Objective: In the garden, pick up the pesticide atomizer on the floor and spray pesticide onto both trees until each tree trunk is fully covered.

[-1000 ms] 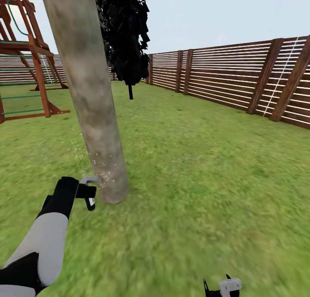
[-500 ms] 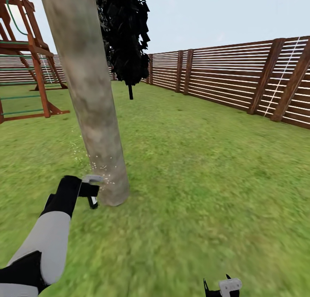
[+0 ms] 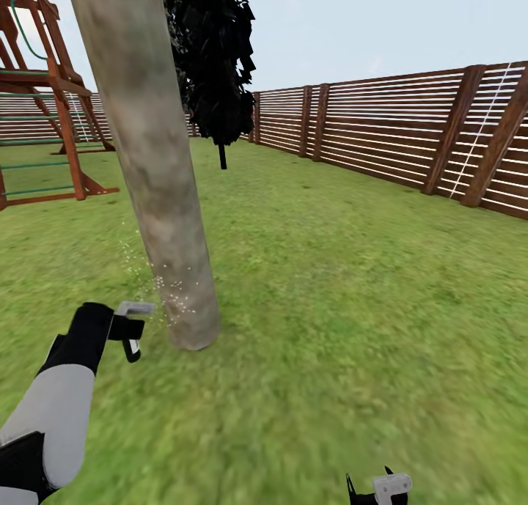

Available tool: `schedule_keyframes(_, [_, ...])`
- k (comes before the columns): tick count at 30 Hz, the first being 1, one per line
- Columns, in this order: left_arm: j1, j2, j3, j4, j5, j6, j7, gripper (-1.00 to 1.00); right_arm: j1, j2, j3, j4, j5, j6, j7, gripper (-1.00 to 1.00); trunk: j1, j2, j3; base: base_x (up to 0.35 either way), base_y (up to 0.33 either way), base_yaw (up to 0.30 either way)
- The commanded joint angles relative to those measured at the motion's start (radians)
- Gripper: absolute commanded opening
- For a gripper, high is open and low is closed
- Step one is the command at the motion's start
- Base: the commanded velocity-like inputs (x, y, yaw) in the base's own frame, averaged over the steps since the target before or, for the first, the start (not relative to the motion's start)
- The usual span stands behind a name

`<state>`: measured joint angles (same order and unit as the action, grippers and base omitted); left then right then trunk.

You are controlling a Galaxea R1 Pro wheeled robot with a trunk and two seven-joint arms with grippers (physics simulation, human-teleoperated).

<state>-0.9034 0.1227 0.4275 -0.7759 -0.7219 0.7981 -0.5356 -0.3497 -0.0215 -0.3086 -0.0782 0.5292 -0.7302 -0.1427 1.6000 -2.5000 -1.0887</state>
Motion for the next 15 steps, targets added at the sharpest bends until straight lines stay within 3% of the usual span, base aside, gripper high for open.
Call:
schedule_keyframes(1, [-0.001, -0.003, -0.001, 0.000, -0.002, -0.001, 0.000, -1.00, 0.000, 0.000, 0.000, 0.000, 0.000, 0.000, 0.000, 1.00, 0.000, 0.000, 0.000, 0.000, 0.000, 0.000])
schedule_keyframes(4, [-0.010, -0.044, -0.001, -0.004, -0.003, 0.000, 0.002, -1.00, 0.000, 0.000, 0.000, 0.000, 0.000, 0.000, 0.000, 1.00, 0.000, 0.000, 0.000, 0.000, -0.049, 0.000])
schedule_keyframes(6, [-0.013, -0.049, -0.001, -0.005, -0.003, 0.005, 0.003, -1.00, 0.000, 0.000, 0.000, 0.000, 0.000, 0.000, 0.000, 1.00, 0.000, 0.000, 0.000, 0.000, -0.191, 0.000])
schedule_keyframes(9, [-0.011, -0.037, 0.003, -0.005, -0.005, 0.009, 0.002, -1.00, 0.000, 0.000, 0.000, 0.000, 0.000, 0.000, 0.000, 1.00, 0.000, 0.000, 0.000, 0.000, -0.041, 0.000])
schedule_keyframes(13, [-0.011, 0.004, 0.006, -0.006, -0.006, 0.010, 0.002, -1.00, 0.000, 0.000, -0.001, 0.000, 0.000, 0.000, 0.000, 1.00, 0.000, 0.000, 0.000, 0.000, -0.002, 0.000])
schedule_keyframes(15, [-0.011, 0.000, 0.003, -0.006, -0.005, 0.011, 0.002, -1.00, 0.000, 0.000, 0.000, 0.000, 0.000, 0.000, 0.000, 1.00, 0.000, 0.000, 0.000, 0.000, 0.000, 0.000])
